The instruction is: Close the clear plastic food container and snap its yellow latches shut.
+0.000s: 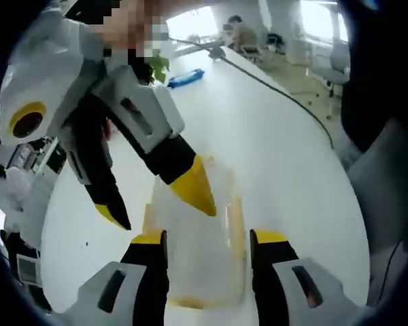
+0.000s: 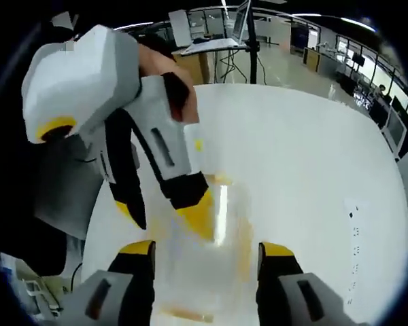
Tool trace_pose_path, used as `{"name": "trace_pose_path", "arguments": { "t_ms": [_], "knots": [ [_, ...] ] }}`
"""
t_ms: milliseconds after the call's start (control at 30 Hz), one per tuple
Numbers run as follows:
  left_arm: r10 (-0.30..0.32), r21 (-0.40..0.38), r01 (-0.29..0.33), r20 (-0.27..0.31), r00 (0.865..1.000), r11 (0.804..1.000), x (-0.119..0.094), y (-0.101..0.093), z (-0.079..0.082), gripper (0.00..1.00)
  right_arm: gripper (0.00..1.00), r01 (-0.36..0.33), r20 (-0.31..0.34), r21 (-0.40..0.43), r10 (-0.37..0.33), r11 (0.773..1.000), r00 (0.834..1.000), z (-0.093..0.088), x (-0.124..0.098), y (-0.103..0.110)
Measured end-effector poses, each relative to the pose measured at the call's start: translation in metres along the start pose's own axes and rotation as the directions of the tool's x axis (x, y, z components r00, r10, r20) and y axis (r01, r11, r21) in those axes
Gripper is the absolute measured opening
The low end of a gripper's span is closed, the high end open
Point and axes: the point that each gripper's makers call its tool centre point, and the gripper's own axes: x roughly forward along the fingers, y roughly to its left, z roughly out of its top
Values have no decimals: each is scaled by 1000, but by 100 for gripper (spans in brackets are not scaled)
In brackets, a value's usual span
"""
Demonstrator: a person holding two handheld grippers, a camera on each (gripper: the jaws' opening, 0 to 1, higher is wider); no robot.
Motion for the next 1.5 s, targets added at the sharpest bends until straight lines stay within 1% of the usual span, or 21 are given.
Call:
{"name": "trace_pose_path", "arguments": {
  "t_ms": [133, 233, 333, 667, 733, 767, 867, 967, 1000, 1033, 1067, 1100, 1133, 1167, 1200, 1267, 1300, 1367, 1433, 1467, 1500],
  "knots": [
    [-28, -58, 29, 21, 999, 998, -2, 12, 6, 44, 55, 18, 36, 43, -20, 999, 999, -1, -3, 10],
    [-43, -93, 42, -4, 999, 995, 2, 19, 1, 46, 51, 33, 40, 46, -35, 998, 999, -5, -3, 18],
    [-39, -123, 39, 1, 999, 992, 4, 26, 2, 45, 56, 63, 40, 53, -65, 997, 997, -10, -1, 19],
    [-29, -154, 20, -53, 998, 988, 3, 23, -8, 44, 52, 82, 34, 105, -86, 991, 996, -12, -3, 18],
    [-6, -200, -5, -58, 998, 980, 0, 26, -9, 43, 52, 113, 20, 173, -118, 978, 993, -13, -4, 15],
    [11, -241, -24, -54, 998, 970, -3, 29, -11, 43, 52, 132, 13, 205, -138, 970, 990, -14, -5, 13],
    [64, -315, -93, -103, 993, 945, -8, 36, -19, 42, 51, 182, 7, 275, -191, 944, 982, -18, -7, 9],
    [104, -395, -150, -134, 986, 906, -11, 40, -23, 44, 51, 225, 6, 363, -244, 904, 970, -22, -6, 6],
    [124, -416, -177, -151, 981, 892, -12, 42, -25, 44, 51, 253, -1, 390, -274, 885, 962, -24, -7, 4],
    [137, -414, -191, -157, 978, 890, -12, 43, -24, 45, 51, 267, -8, 415, -291, 869, 957, -25, -7, 3],
    [174, -419, -243, -196, 965, 875, -14, 48, -29, 46, 51, 283, -24, 456, -306, 844, 952, -28, -8, 4],
    [180, -427, -256, -211, 961, 867, -15, 48, -31, 46, 51, 292, -26, 479, -319, 828, 947, -29, -8, 4],
    [199, -456, -282, -221, 955, 844, -15, 50, -31, 46, 51, 315, -38, 515, -345, 798, 938, -31, -10, 3],
    [208, -479, -291, -219, 953, 828, -15, 50, -30, 46, 51, 327, -35, 530, -365, 782, 930, -31, -11, 2],
    [214, -527, -308, -233, 949, 792, -15, 49, -32, 47, 51, 348, -46, 551, -388, 759, 920, -33, -13, 0],
    [222, -544, -344, -278, 934, 765, -16, 49, -38, 47, 52, 374, -56, 571, -420, 731, 906, -35, -16, -2],
    [237, -557, -368, -296, 925, 744, -17, 50, -40, 46, 52, 372, -57, 572, -418, 730, 907, -35, -17, -1],
    [264, -582, -408, -319, 910, 703, -18, 52, -43, 47, 52, 378, -60, 620, -438, 688, 897, -37, -19, -2],
    [265, -598, -435, -354, 897, 673, -19, 50, -48, 47, 52, 378, -63, 640, -444, 670, 894, -38, -20, -2],
    [278, -610, -455, -367, 888, 649, -20, 51, -50, 46, 52, 390, -76, 644, -452, 658, 889, -39, -20, -2],
    [283, -617, -465, -375, 883, 635, -21, 51, -51, 46, 52, 411, -93, 639, -465, 650, 881, -42, -21, -3]
  ]
}}
